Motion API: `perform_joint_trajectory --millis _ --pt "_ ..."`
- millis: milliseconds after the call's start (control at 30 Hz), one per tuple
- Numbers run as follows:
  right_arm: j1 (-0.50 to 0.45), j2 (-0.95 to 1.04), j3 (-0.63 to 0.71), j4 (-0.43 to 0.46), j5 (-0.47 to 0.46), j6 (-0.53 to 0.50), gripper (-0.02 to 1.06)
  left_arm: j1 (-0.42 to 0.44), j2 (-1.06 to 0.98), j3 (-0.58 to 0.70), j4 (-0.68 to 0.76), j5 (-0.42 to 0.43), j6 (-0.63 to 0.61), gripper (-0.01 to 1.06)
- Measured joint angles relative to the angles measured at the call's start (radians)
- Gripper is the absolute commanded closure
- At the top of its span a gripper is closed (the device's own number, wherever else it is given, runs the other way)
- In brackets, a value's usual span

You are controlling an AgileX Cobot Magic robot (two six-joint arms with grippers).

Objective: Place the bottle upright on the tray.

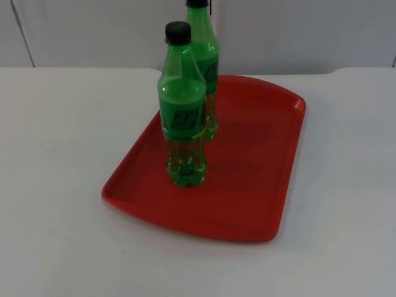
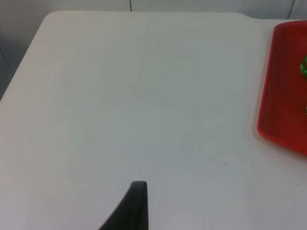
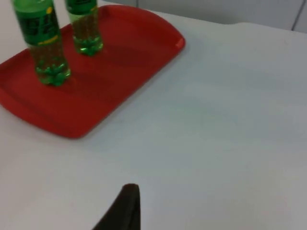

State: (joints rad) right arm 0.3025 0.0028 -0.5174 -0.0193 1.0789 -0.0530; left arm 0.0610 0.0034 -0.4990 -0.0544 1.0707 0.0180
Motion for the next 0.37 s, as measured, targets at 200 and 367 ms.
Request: perform_joint_trajectory --millis 200,367 --pt "-0.092 0.000 0.000 0.000 0.000 0.000 -0.01 0.000 0.000 0.000 0.000 0.000 0.000 0.00" --pt "-0.177 0.000 0.000 0.000 0.000 0.000 -0.01 0.000 0.000 0.000 0.000 0.000 0.000 0.00"
